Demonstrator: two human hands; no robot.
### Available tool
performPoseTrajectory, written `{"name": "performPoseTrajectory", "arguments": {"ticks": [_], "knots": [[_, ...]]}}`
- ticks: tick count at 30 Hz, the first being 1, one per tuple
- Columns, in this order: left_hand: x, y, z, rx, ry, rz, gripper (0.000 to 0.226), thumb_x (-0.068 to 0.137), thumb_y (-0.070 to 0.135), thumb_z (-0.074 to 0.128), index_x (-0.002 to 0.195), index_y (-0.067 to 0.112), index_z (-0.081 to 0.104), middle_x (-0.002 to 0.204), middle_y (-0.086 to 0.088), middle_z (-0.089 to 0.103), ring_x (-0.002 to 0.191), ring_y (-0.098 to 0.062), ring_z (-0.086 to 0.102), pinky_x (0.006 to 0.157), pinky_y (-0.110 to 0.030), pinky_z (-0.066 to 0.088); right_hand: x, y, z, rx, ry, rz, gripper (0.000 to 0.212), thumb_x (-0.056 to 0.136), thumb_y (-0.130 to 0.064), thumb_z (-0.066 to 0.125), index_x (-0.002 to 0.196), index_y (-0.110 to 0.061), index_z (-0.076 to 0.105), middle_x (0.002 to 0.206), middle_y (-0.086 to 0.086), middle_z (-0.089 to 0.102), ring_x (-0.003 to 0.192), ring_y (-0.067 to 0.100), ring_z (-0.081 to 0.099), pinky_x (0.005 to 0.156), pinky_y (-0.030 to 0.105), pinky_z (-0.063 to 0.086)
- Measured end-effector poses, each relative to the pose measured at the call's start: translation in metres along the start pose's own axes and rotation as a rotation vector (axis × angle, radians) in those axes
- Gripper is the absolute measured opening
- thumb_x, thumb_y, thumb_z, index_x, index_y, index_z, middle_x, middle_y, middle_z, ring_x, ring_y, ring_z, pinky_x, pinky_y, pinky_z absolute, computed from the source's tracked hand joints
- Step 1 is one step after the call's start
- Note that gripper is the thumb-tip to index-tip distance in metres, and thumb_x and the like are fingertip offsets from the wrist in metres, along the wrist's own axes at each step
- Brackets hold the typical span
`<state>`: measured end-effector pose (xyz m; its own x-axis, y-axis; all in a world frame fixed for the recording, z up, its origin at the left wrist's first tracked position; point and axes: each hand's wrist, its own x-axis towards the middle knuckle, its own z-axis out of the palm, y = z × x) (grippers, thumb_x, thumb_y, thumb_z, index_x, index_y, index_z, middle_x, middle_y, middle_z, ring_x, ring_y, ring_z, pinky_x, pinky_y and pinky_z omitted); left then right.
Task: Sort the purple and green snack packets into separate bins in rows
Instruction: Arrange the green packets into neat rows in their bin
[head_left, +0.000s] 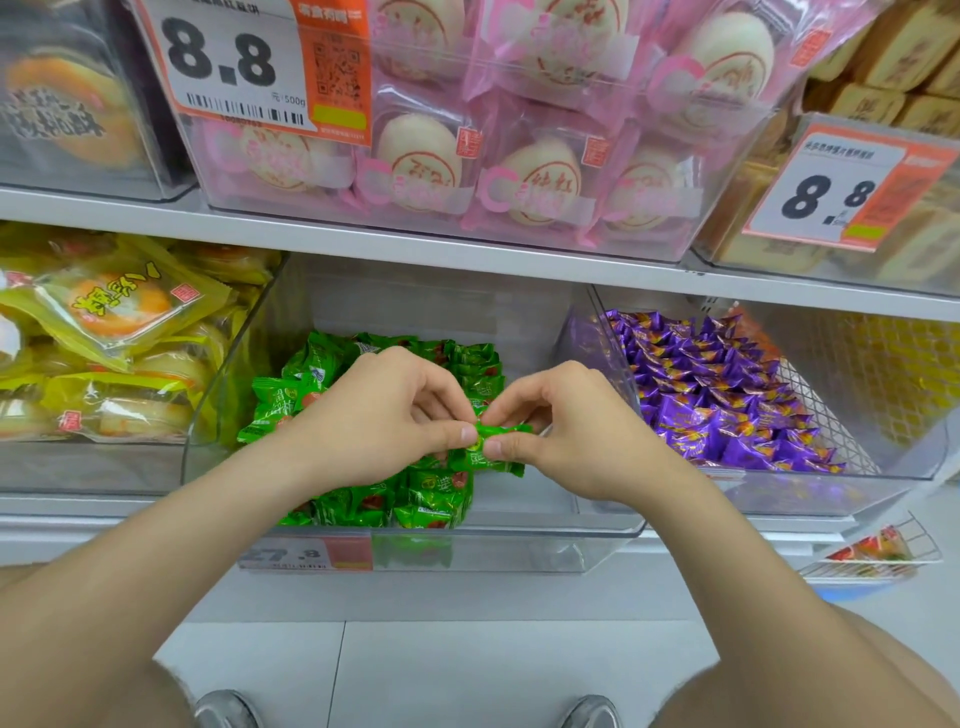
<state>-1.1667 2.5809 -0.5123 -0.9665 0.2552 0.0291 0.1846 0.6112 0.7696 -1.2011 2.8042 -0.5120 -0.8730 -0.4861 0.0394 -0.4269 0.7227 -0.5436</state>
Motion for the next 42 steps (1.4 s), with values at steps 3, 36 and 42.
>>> {"name": "performPoseTrajectory", "arguments": {"ticks": [3, 36, 42], "knots": [[0.000, -0.008, 0.005, 0.387, 0.077, 0.069, 0.008, 0.094, 0.041, 0.075, 0.100, 0.035, 0.076, 0.085, 0.020, 0.070, 0.077, 0.005, 0.062, 0.068, -0.020, 0.047, 0.002, 0.008, 0.013, -0.205, -0.017, 0.076, 0.021, 0.084, -0.036, 0.087, 0.101, -0.030, 0.078, 0.098, -0.007, 0.072, 0.099, 0.016, 0.063, 0.087, 0.033, 0.053], [0.015, -0.026, 0.034, 0.901, 0.140, 0.137, 0.029, 0.103, 0.028, 0.050, 0.127, 0.026, 0.066, 0.123, 0.002, 0.048, 0.114, -0.026, 0.036, 0.084, -0.042, 0.028, 0.012, 0.013, 0.043, -0.266, -0.058, 0.087, 0.063, 0.087, -0.018, 0.077, 0.145, -0.027, 0.055, 0.134, 0.003, 0.066, 0.119, 0.032, 0.059, 0.094, 0.041, 0.052], [0.025, -0.024, 0.037, 0.854, 0.070, 0.116, 0.044, 0.104, 0.016, 0.049, 0.142, 0.036, 0.059, 0.126, 0.004, 0.046, 0.117, -0.026, 0.034, 0.083, -0.043, 0.024, 0.009, 0.017, 0.045, -0.280, -0.009, 0.146, 0.055, 0.085, -0.021, 0.078, 0.137, -0.029, 0.061, 0.129, 0.004, 0.066, 0.117, 0.034, 0.057, 0.091, 0.041, 0.053]]}}
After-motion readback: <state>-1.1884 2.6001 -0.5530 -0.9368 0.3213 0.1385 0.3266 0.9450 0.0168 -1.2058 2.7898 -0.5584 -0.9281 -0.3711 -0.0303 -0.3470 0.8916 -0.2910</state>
